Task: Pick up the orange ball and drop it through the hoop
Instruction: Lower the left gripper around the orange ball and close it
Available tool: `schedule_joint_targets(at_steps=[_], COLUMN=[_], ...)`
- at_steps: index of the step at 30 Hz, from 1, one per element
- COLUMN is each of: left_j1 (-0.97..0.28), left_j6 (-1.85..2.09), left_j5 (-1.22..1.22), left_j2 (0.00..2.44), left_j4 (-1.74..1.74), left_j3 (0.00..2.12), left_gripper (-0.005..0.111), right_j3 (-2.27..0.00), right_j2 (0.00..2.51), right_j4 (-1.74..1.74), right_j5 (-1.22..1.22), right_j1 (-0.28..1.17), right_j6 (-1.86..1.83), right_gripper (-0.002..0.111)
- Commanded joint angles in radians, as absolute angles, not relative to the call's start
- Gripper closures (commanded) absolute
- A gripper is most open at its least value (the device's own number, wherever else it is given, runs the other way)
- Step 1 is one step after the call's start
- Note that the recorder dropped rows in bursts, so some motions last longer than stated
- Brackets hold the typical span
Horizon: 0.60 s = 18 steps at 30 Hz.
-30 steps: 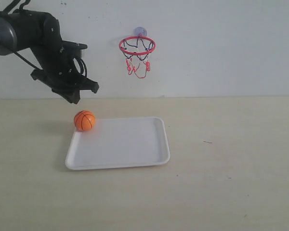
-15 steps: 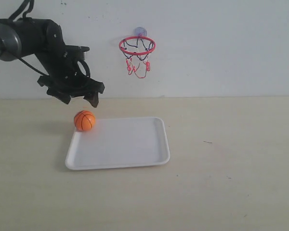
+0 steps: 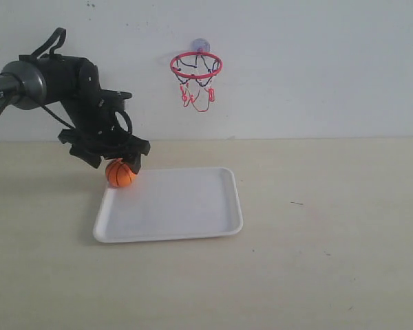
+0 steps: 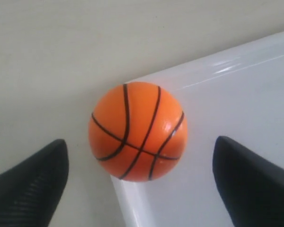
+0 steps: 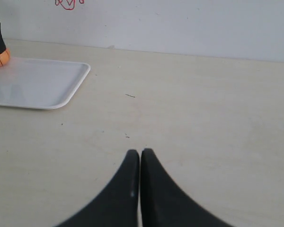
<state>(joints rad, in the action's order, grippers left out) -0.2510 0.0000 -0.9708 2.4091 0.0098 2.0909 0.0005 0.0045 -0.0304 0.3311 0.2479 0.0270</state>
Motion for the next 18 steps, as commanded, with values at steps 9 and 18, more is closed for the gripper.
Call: schedule_joint_targets(at_steps=[9, 18], left_j1=[-0.249, -0.249], left_j6=[-0.048, -0.048], left_j5=[-0.933, -0.921], left_j2=[2.417, 2.432], left_j4=[0.016, 0.016], left_j3=[2.094, 2.094], left_gripper=[0.028, 0.028], right_j3=[0.000, 0.000], right_j2=[0.000, 0.000], right_j4=[-0.035, -0.035], right_j5=[0.322, 0.322], right_j1=[0.250, 0.250], right_j6=[0.024, 0.024], right_gripper=[0.109, 0.109])
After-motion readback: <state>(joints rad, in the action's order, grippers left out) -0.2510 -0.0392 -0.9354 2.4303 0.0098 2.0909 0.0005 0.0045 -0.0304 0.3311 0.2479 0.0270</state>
